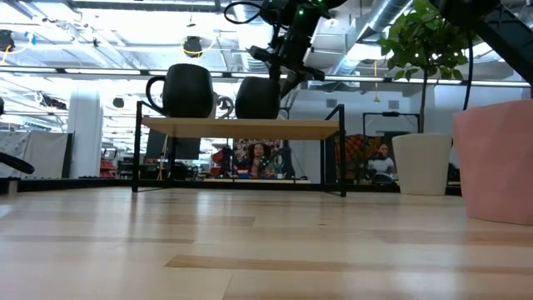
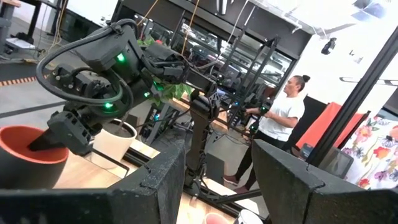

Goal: Place coffee mugs
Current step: Put the black and orange cup on the shelf

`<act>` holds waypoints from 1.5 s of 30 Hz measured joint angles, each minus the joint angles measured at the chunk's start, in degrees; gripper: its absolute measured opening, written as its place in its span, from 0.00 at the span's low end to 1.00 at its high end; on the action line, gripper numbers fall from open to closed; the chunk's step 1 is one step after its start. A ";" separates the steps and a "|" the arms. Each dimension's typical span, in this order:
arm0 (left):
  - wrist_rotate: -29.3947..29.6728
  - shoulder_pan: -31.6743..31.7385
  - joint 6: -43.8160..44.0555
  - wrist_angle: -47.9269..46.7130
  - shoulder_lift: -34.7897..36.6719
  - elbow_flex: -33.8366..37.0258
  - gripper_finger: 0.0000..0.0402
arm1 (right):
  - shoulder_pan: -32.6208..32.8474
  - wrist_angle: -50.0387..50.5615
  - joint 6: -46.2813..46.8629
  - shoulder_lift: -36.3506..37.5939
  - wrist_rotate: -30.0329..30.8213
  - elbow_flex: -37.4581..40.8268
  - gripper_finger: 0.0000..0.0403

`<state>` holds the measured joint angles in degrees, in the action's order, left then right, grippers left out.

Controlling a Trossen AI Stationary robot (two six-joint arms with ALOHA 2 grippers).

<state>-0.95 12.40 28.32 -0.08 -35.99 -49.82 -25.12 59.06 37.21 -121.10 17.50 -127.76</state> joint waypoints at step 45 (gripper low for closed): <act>0.08 0.00 0.00 -0.04 0.00 0.00 0.43 | -2.80 -1.59 -11.73 6.47 4.96 7.40 0.05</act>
<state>-0.86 12.40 28.32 -0.12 -35.99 -49.82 -27.92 57.47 25.48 -114.63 22.46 -120.37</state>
